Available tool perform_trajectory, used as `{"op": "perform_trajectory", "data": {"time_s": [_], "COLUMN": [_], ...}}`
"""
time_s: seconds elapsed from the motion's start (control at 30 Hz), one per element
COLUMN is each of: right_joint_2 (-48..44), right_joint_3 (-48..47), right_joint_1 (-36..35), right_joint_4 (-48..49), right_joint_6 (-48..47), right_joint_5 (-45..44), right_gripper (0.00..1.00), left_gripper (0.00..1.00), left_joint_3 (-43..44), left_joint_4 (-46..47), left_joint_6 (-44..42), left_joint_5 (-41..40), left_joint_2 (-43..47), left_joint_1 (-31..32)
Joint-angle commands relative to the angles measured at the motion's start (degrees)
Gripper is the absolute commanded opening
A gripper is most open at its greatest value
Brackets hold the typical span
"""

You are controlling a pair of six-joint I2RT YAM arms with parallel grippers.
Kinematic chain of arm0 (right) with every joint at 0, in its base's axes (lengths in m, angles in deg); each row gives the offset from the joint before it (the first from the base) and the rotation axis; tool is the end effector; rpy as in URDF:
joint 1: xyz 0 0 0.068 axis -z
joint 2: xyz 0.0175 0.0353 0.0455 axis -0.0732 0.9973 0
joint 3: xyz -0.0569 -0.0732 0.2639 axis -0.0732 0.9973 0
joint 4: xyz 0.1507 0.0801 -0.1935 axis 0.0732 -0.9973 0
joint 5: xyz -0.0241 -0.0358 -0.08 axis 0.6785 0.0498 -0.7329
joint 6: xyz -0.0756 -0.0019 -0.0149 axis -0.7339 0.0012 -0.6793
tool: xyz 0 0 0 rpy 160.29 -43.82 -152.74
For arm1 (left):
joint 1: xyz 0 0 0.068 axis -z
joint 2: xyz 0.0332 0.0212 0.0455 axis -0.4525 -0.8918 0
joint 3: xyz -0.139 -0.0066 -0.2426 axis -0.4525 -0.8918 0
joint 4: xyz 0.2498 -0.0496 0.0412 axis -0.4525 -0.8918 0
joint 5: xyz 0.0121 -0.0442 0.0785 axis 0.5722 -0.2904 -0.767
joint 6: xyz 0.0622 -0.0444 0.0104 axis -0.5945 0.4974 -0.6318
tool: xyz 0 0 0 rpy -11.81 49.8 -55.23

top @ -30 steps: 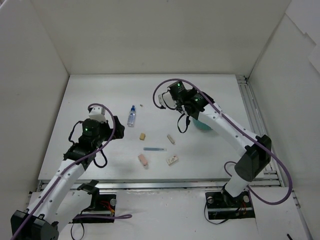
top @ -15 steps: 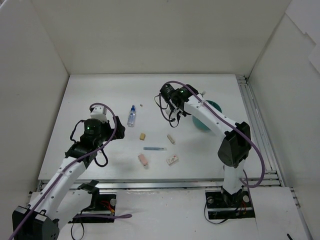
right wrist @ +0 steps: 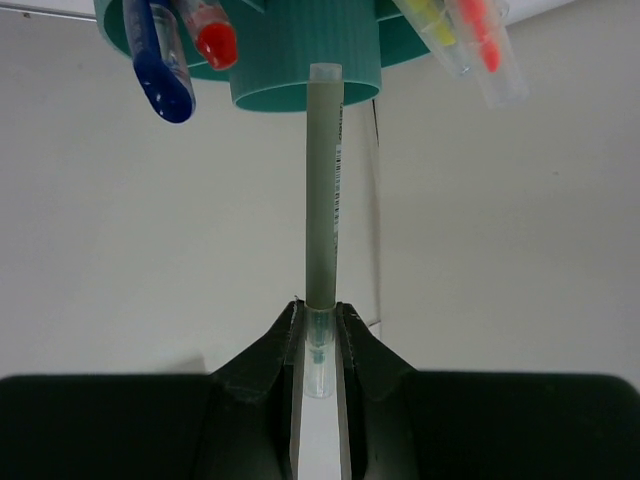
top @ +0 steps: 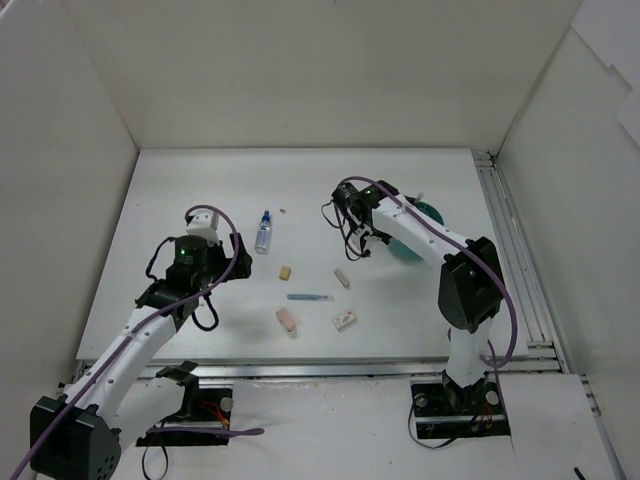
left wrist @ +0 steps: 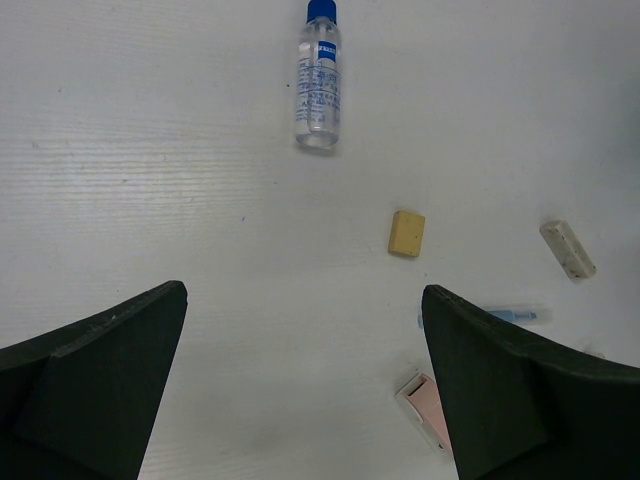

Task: Sort the stationery into containers
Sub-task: Place the pen in the storage box.

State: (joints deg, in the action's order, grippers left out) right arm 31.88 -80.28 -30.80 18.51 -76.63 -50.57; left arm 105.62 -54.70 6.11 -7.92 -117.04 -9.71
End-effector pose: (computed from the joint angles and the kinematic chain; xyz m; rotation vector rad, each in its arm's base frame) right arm 0.3514 0.1871 0.2473 2.3705 -1.3877 1.2834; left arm 0.2215 -0.0711 0.2617 -0.1028 2.0607 -0.4901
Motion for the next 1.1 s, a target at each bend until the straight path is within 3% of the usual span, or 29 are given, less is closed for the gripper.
{"op": "perform_trajectory", "data": {"time_s": [0.0, 0.47, 0.57, 0.6, 0.73, 1.03, 1.07], "right_joint_2": [-0.3, 2.4, 2.5, 2.5, 1.7, 0.3, 0.2], "right_joint_3": [0.6, 4.7, 5.1, 5.1, 4.5, 1.7, 0.9], "right_joint_1": [0.8, 0.3, 0.0, -0.2, -1.3, -3.8, -4.1], "right_joint_4": [-0.8, 5.3, 5.5, 5.6, 5.7, 5.9, 6.0], "right_joint_6": [-11.1, -14.2, -13.8, -13.6, -12.6, -10.4, -9.7], "right_joint_5": [-3.6, -0.2, 0.5, 0.5, 0.5, 1.1, 1.4], "right_gripper": [0.00, 0.01, 0.15, 0.25, 0.39, 0.46, 0.54], "left_gripper": [1.00, 1.00, 1.00, 1.00, 1.00, 1.00, 1.00], "left_joint_3": [2.8, 2.0, 2.2, 2.2, 2.2, 1.9, 1.9], "left_joint_4": [3.2, 3.4, 3.6, 3.5, 3.4, 3.8, 3.7], "left_joint_6": [-0.2, -0.3, -0.4, -0.6, -0.8, -2.0, -2.9], "left_joint_5": [0.6, 0.0, 0.2, 0.4, 0.9, 3.7, 4.9], "left_joint_2": [-0.7, -0.3, -0.3, -0.3, 0.1, 1.3, 1.7], "left_joint_1": [-0.3, -0.3, -0.3, -0.3, -0.3, -0.3, -0.3]}}
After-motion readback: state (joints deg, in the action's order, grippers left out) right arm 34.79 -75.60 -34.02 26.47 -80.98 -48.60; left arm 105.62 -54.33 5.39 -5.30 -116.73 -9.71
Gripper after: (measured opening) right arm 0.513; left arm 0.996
